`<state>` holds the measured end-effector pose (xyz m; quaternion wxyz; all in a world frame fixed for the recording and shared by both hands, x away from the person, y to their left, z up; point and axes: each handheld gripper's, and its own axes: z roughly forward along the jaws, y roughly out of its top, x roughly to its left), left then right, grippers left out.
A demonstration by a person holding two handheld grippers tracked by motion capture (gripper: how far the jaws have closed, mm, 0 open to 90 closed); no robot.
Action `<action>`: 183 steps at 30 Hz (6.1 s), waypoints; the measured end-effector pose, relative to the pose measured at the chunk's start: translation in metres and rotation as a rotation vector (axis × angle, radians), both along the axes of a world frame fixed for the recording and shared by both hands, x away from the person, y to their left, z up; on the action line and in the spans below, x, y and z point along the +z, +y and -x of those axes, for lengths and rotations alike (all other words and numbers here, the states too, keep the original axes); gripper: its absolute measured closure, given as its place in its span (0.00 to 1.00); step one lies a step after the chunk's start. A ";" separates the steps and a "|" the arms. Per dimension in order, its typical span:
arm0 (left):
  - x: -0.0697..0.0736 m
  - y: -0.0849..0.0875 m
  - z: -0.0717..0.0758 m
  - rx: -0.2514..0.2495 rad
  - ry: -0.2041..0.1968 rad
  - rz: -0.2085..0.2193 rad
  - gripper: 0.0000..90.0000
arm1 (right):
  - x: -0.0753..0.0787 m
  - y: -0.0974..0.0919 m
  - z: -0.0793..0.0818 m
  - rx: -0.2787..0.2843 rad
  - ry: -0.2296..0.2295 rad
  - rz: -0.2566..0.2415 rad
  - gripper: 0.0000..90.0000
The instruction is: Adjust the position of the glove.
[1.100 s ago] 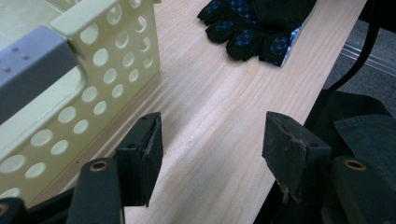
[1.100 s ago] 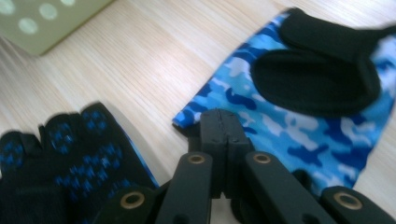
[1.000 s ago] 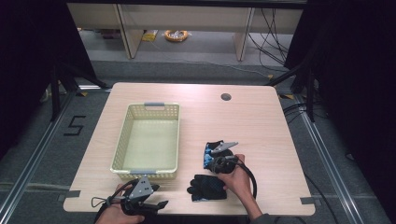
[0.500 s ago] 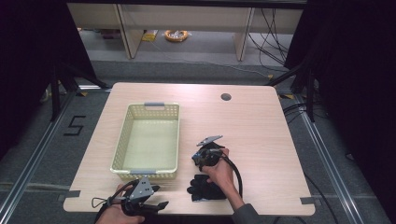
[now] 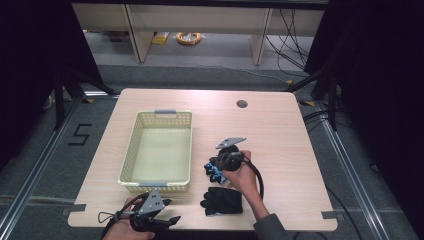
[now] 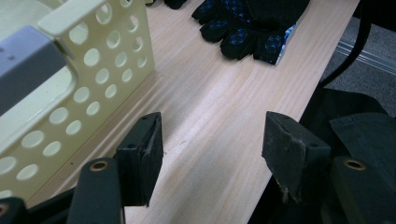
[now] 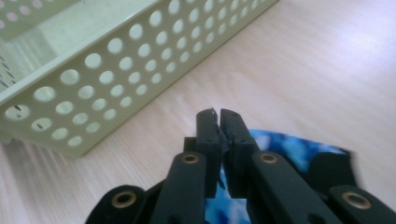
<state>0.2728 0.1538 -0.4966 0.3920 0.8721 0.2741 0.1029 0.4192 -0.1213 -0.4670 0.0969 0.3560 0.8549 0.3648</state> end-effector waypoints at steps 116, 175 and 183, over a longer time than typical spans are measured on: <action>-0.007 0.000 -0.001 0.035 0.029 -0.010 0.35 | -0.023 -0.025 0.142 -0.156 0.038 -0.168 0.77; -0.015 -0.091 -0.035 -0.173 -0.041 -0.084 0.82 | -0.047 -0.080 0.101 -0.240 0.231 -0.239 0.84; -0.017 -0.091 -0.032 -0.143 -0.075 -0.077 0.89 | -0.050 -0.084 0.103 -0.223 0.215 -0.292 0.96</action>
